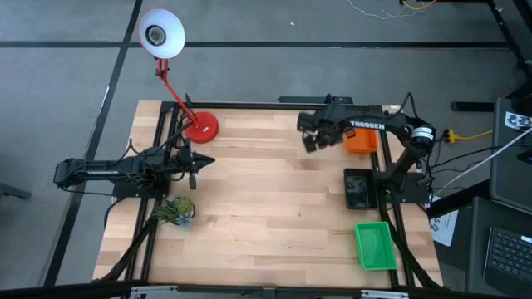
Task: Stack baskets by color
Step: Adjust the stacked black bins
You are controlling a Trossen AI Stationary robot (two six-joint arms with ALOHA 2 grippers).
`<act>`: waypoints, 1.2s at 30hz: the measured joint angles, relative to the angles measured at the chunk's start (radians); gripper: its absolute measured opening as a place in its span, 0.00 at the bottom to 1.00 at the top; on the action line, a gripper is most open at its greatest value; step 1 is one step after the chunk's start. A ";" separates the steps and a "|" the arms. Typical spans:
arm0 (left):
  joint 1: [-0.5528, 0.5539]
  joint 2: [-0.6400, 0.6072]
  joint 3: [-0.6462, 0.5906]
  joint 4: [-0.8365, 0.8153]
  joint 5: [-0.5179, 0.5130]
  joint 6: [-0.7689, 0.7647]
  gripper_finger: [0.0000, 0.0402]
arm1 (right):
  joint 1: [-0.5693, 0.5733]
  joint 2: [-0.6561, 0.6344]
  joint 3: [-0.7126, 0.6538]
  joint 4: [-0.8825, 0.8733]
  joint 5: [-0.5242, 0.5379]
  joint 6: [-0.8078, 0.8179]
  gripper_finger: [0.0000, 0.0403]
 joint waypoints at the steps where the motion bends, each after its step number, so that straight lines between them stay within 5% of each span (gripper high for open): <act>1: 0.000 0.000 0.000 0.000 0.000 0.000 0.00 | 0.029 0.000 0.005 0.000 -0.038 -0.022 0.32; 10: 0.000 0.000 0.000 0.033 0.003 -0.001 0.00 | 0.337 0.000 0.006 0.028 -0.093 -0.259 0.32; 16: 0.000 0.000 0.000 0.043 0.027 -0.022 0.00 | 0.515 0.000 0.006 0.048 0.075 -0.224 0.32; 21: 0.000 0.000 0.000 0.042 0.030 -0.062 0.00 | 0.587 0.000 0.006 0.030 0.064 -0.154 0.32; 28: 0.000 0.000 0.000 0.042 0.031 -0.062 0.00 | 0.632 0.000 0.005 -0.240 0.003 0.058 0.32; 36: 0.000 0.000 0.000 0.042 0.031 -0.062 0.00 | 0.624 0.004 -0.103 0.018 -0.114 -0.111 0.32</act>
